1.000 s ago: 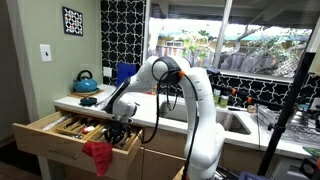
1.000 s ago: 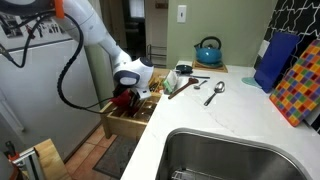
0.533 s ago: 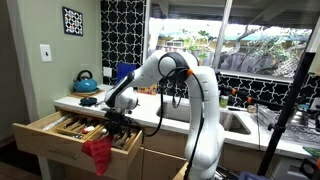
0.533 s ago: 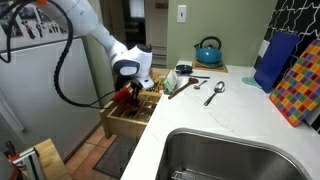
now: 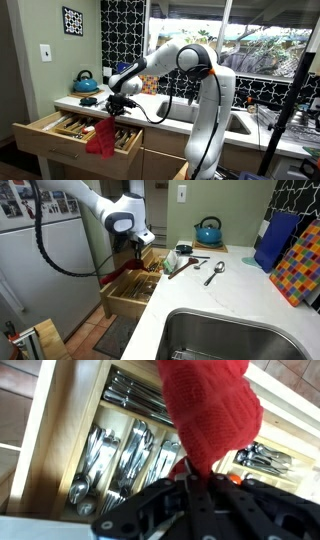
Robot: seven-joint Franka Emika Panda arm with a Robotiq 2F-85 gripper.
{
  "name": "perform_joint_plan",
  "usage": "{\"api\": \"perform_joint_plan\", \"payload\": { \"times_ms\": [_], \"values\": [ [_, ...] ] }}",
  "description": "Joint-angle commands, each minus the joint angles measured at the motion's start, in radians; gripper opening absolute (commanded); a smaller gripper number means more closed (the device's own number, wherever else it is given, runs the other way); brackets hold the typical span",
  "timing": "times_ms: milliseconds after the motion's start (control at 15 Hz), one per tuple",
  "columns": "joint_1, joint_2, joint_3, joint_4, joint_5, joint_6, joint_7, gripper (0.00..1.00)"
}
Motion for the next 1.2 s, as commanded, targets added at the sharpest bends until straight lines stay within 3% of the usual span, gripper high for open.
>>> {"api": "perform_joint_plan", "payload": {
  "times_ms": [0, 267, 400, 467, 533, 867, 933, 1133],
  "values": [
    [-0.019, -0.098, -0.004, -0.059, -0.078, 0.044, 0.0, 0.01],
    [-0.051, -0.16, -0.008, -0.086, -0.121, 0.082, -0.002, 0.01],
    [-0.06, -0.192, -0.014, -0.106, -0.09, 0.096, -0.015, 0.01],
    [-0.057, -0.137, -0.005, -0.047, -0.092, 0.062, -0.006, 0.01],
    [-0.06, -0.145, -0.006, -0.048, -0.092, 0.063, -0.007, 0.05],
    [-0.059, -0.137, -0.004, -0.044, -0.092, 0.063, -0.007, 0.05],
    [-0.059, -0.136, -0.004, -0.044, -0.092, 0.063, -0.007, 0.01],
    [-0.077, -0.157, -0.002, -0.042, -0.146, 0.098, 0.031, 0.01]
  ]
}}
